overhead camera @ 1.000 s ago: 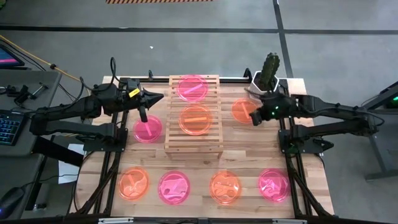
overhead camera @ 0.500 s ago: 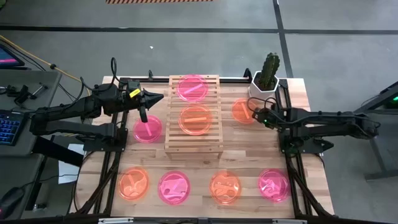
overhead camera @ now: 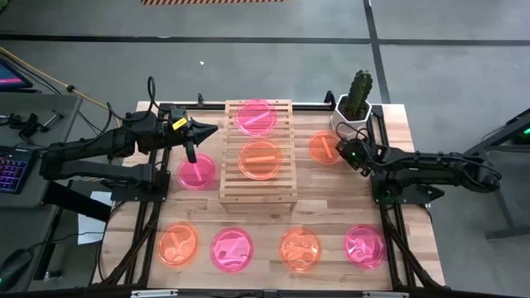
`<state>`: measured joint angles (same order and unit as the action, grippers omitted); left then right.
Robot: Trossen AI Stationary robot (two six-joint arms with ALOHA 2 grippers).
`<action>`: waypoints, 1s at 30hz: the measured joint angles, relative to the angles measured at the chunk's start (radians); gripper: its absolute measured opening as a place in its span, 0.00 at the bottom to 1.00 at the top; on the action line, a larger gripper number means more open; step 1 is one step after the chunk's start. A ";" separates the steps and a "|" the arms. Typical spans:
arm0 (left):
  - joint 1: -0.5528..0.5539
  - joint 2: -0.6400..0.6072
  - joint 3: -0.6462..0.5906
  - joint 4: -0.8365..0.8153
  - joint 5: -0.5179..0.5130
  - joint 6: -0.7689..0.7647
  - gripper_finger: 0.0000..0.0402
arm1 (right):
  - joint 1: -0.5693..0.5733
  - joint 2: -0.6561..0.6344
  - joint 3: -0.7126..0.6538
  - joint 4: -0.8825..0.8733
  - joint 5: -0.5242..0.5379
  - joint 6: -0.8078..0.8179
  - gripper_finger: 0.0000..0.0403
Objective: Place and stack plates onto a shelf
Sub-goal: Stack the orange plate on top of the other orange plate on the shelf
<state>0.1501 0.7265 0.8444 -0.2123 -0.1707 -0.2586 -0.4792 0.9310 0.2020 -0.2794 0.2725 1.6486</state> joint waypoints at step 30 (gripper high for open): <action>0.000 0.000 0.000 0.000 -0.027 -0.001 0.00 | -0.025 0.013 0.046 -0.015 -0.004 -0.157 0.00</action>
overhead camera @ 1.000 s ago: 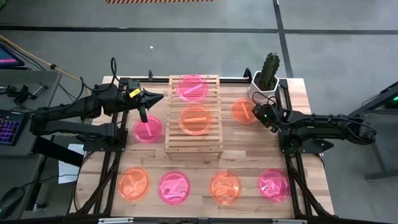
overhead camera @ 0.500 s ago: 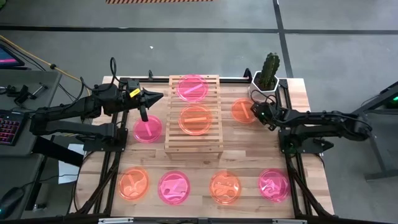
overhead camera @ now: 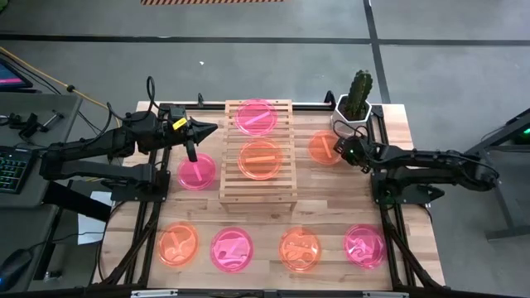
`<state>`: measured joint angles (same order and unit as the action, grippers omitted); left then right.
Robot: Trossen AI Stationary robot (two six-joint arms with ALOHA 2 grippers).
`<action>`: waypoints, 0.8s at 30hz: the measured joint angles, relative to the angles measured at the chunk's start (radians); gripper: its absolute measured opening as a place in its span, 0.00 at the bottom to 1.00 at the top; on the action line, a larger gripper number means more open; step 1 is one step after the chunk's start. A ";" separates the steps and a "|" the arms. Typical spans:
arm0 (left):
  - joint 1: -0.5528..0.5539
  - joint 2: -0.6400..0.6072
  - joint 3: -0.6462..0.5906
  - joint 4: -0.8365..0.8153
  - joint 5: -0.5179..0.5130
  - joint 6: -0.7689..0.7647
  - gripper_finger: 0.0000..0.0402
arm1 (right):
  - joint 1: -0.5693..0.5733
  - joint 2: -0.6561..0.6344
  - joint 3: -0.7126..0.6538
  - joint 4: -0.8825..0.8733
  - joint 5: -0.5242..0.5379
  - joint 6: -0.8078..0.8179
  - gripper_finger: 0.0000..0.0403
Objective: Place and stack plates onto a shelf
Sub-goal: Stack the orange plate on top of the other orange plate on the shelf
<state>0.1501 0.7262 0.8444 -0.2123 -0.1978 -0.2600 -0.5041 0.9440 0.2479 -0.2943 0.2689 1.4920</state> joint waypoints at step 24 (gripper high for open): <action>0.000 0.000 0.000 0.000 -0.022 0.000 0.00 | 0.149 -0.161 0.687 -0.295 0.073 -0.478 0.00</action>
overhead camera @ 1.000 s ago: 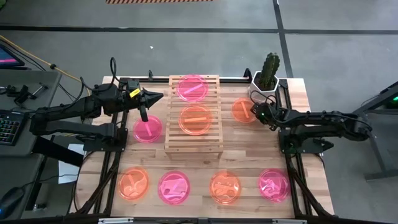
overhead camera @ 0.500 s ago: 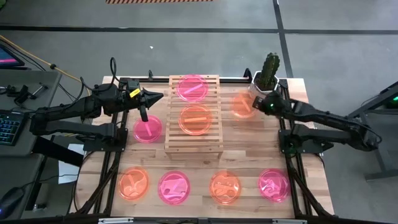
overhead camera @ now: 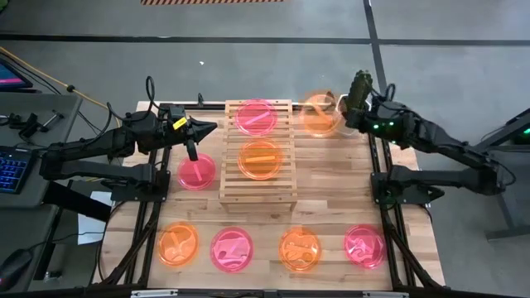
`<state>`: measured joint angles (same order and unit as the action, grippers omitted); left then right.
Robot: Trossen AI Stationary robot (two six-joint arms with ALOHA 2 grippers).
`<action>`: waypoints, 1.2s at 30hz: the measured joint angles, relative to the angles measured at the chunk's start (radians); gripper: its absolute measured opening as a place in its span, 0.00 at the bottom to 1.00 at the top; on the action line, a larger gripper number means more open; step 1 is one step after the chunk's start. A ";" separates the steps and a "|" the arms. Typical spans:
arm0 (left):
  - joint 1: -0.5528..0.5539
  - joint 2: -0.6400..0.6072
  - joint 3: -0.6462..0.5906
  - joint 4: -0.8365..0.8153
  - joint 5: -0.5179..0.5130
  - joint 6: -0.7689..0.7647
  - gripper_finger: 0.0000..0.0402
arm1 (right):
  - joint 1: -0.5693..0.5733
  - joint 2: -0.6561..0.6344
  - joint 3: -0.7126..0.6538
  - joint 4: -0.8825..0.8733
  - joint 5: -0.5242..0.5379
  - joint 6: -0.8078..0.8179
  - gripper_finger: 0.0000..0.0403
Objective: Place and stack plates onto a shelf
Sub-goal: Stack the orange plate on top of the other orange plate on the shelf
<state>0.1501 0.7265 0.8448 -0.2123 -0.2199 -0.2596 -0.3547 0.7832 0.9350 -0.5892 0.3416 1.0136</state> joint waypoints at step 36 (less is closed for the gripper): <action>0.000 0.000 0.000 0.000 0.000 0.000 0.00 | 0.340 0.559 -0.001 0.504 -0.018 0.246 0.00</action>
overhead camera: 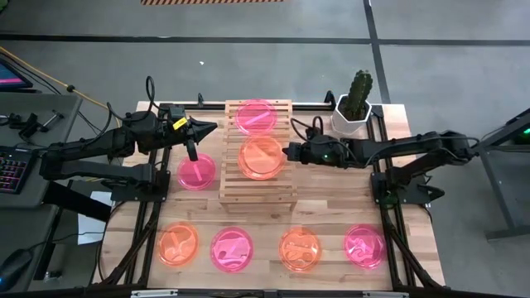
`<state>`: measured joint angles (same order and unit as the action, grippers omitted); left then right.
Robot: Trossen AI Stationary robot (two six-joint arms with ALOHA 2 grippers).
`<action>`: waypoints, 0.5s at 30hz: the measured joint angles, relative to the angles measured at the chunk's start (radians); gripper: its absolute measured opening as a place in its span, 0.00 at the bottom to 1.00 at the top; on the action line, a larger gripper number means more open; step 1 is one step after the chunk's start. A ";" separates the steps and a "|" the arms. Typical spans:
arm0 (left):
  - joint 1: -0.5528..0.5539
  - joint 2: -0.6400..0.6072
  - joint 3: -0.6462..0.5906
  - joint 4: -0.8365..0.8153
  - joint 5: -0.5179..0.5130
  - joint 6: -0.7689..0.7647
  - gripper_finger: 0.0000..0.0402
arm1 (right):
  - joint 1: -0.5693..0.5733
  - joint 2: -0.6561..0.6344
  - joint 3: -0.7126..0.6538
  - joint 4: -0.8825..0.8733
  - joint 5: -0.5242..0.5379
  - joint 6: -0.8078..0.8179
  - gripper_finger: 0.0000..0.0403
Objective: Place and stack plates onto a shelf
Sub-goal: Stack the orange plate on top of the other orange plate on the shelf
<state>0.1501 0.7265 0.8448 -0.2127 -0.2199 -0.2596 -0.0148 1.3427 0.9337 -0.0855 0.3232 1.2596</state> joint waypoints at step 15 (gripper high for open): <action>0.000 0.000 0.000 0.000 -0.011 0.000 0.00 | 0.004 0.020 0.000 0.005 0.010 -0.027 0.22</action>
<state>0.1501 0.7265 0.8448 -0.2127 -0.2314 -0.2596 -0.0105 1.3632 0.9337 -0.0807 0.3332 1.2322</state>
